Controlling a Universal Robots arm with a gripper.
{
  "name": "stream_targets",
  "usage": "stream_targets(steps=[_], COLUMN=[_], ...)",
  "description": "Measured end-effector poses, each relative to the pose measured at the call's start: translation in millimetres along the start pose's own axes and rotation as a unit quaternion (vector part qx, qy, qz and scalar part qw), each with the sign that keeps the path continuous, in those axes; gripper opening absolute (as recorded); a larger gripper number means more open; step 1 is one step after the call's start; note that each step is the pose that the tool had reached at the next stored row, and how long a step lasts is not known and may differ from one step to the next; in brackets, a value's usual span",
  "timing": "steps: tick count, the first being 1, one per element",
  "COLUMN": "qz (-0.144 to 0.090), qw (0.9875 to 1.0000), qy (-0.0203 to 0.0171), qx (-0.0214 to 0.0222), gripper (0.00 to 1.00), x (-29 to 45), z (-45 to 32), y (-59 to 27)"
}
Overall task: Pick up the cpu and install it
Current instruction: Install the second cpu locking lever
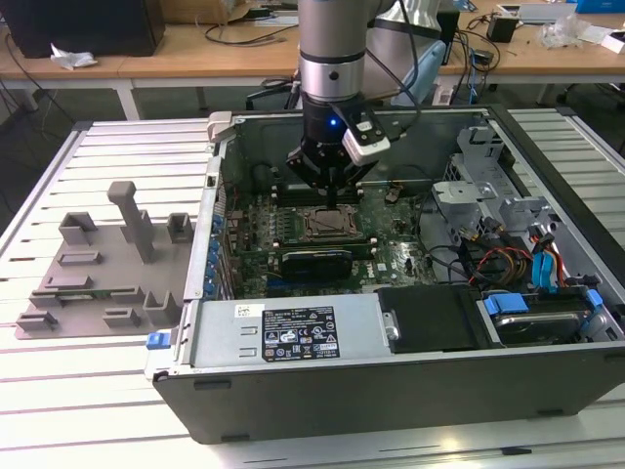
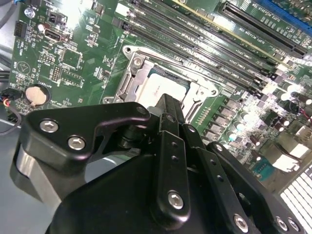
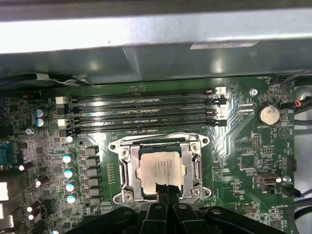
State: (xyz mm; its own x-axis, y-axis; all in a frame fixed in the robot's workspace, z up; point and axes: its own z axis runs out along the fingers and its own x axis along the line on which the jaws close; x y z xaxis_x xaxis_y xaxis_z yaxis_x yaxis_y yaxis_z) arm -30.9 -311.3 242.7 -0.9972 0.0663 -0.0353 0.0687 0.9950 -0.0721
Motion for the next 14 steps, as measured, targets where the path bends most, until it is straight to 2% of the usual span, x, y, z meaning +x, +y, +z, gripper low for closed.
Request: stream_targets(steps=[2, 9, 14], qz=[0.000, 0.000, 0.000], qw=[1.0000, 1.0000, 1.0000], qy=[0.0000, 0.0000, 0.0000], qx=[0.0000, 0.0001, 0.0001], gripper=[0.11, 0.11, 0.11], x=[-0.2, -0.2, -0.6], z=[-2.7, -2.8, -2.4], y=[-0.2, -0.6, -6.0])
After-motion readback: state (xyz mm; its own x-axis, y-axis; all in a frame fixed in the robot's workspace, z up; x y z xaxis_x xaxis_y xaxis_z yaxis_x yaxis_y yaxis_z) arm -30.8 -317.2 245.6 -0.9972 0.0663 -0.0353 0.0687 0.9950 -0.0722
